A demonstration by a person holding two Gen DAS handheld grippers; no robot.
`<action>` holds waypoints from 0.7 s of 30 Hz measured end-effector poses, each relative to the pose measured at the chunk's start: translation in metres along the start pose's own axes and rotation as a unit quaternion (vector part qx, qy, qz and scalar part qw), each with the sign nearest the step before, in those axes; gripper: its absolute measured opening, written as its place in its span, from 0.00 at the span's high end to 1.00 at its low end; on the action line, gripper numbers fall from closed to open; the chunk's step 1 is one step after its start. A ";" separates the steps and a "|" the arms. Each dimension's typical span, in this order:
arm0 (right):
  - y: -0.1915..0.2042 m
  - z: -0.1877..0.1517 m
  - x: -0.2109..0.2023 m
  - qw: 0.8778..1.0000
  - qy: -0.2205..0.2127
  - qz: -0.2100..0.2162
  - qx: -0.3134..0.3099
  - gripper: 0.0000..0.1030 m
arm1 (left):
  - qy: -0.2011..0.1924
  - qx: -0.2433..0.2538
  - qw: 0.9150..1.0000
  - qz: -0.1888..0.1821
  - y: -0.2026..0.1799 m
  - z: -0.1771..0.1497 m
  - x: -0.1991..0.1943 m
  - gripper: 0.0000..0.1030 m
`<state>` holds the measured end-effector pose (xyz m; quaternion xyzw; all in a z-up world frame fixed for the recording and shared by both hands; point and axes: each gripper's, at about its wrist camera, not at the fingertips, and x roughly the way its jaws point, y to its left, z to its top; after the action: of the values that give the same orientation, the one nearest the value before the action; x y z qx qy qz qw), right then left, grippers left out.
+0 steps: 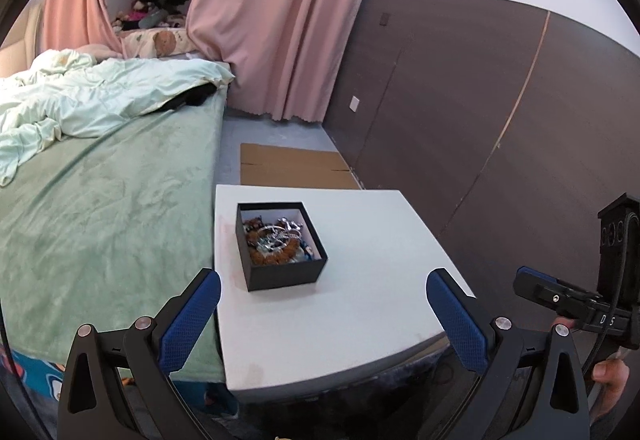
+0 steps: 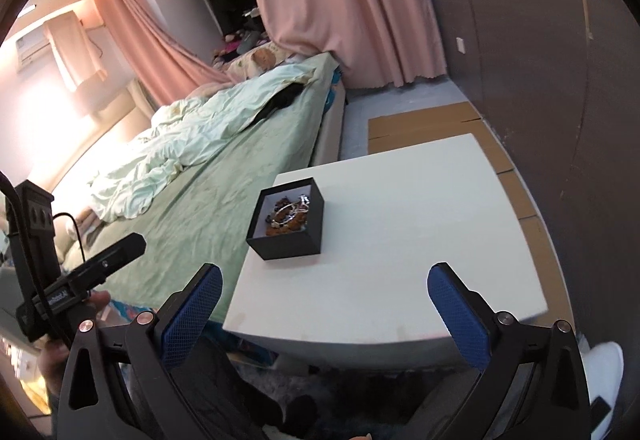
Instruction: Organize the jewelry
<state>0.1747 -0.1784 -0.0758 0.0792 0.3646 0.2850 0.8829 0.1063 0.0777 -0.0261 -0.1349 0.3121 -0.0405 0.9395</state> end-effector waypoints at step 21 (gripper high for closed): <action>-0.021 -0.037 -0.045 0.999 -0.035 -0.013 0.002 0.00 | -0.013 0.059 0.998 -0.007 -0.042 -0.021 -0.034 0.00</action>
<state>0.1332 -0.2239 -0.0824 0.0861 0.3355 0.2697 0.8985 0.0670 0.0385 -0.0108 -0.0823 0.2960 -0.0632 0.9495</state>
